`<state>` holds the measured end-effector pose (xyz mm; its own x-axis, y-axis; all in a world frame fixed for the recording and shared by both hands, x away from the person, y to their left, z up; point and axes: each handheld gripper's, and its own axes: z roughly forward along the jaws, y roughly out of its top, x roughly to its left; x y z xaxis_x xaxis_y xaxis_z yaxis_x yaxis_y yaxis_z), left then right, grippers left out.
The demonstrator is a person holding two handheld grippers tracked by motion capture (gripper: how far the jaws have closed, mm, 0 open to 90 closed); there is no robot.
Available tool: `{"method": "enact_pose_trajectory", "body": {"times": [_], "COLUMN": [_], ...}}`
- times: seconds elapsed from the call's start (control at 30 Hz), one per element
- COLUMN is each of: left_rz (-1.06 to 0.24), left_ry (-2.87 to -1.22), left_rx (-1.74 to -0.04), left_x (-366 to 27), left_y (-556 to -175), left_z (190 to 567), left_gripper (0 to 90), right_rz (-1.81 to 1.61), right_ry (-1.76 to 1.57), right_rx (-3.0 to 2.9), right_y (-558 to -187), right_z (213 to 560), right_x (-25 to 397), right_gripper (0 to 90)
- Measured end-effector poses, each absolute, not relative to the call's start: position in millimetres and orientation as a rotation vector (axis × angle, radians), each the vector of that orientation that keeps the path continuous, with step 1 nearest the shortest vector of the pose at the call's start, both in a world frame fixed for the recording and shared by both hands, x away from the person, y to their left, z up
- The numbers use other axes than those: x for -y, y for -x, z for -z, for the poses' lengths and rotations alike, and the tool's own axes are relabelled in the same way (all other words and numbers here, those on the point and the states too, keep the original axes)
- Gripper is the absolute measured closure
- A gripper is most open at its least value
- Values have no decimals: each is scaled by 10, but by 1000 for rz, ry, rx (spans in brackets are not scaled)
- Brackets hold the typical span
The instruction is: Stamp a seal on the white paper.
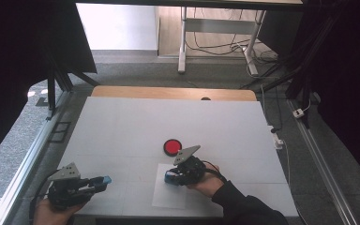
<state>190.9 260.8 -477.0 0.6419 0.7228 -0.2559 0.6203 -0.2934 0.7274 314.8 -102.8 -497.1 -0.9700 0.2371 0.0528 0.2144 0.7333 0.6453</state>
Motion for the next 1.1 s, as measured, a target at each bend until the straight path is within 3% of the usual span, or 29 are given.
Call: {"method": "enact_pose_trajectory", "body": {"times": [1.1], "left_rz": [-142], "left_ry": [-2013], "left_rx": [-1031], "left_x": [-2607], "left_y": [-1908], "left_z": [4769], "left_gripper": [683], "right_rz": [-1306], "right_ry": [-417], "right_rx": [-2774], "right_y": [-3126], "right_z": [4528], "right_x": [1157], "right_gripper": [715]}}
